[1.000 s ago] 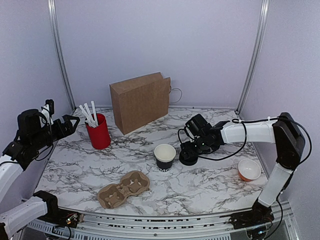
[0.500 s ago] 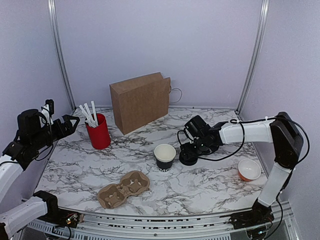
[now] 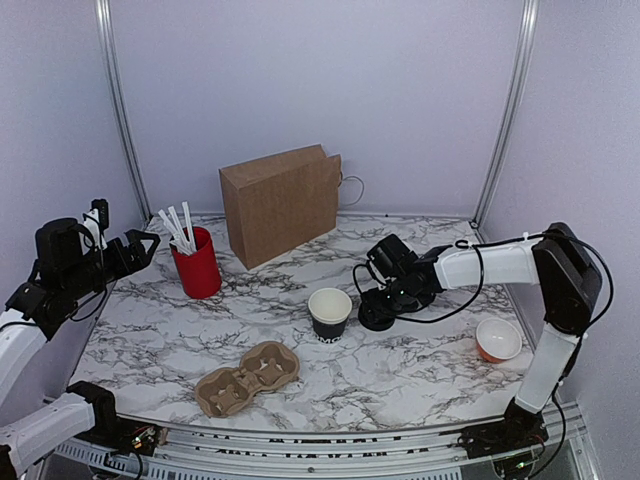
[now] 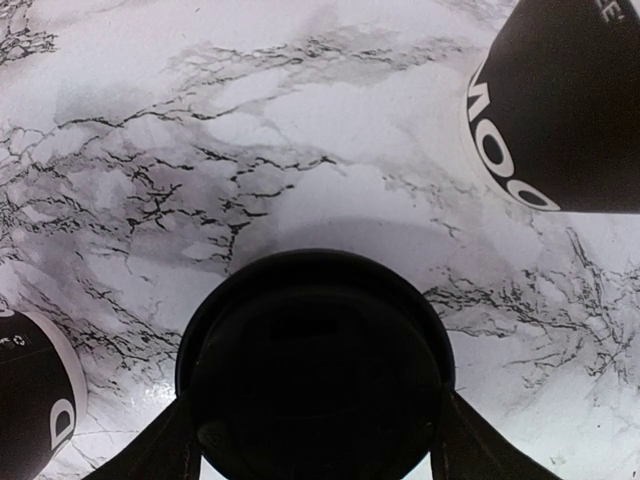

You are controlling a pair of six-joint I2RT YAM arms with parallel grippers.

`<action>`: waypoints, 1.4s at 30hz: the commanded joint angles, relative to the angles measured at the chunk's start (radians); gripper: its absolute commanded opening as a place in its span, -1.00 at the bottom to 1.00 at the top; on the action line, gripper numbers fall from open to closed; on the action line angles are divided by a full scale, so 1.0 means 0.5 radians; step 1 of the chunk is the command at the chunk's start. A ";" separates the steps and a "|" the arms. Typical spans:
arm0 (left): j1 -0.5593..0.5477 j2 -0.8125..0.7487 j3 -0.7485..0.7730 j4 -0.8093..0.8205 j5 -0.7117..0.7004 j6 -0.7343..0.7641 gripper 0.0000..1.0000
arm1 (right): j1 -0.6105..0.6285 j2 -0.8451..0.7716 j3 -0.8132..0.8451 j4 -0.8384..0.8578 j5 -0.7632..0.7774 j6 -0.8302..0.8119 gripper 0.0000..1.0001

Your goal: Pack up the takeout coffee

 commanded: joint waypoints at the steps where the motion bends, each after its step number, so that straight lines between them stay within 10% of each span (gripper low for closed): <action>1: 0.015 0.009 0.028 0.066 0.026 0.014 0.98 | -0.009 -0.042 0.090 0.013 0.018 0.002 0.39; 42: 0.025 0.028 0.028 0.068 0.048 0.009 0.98 | -0.024 -0.086 0.031 0.022 0.006 0.039 0.49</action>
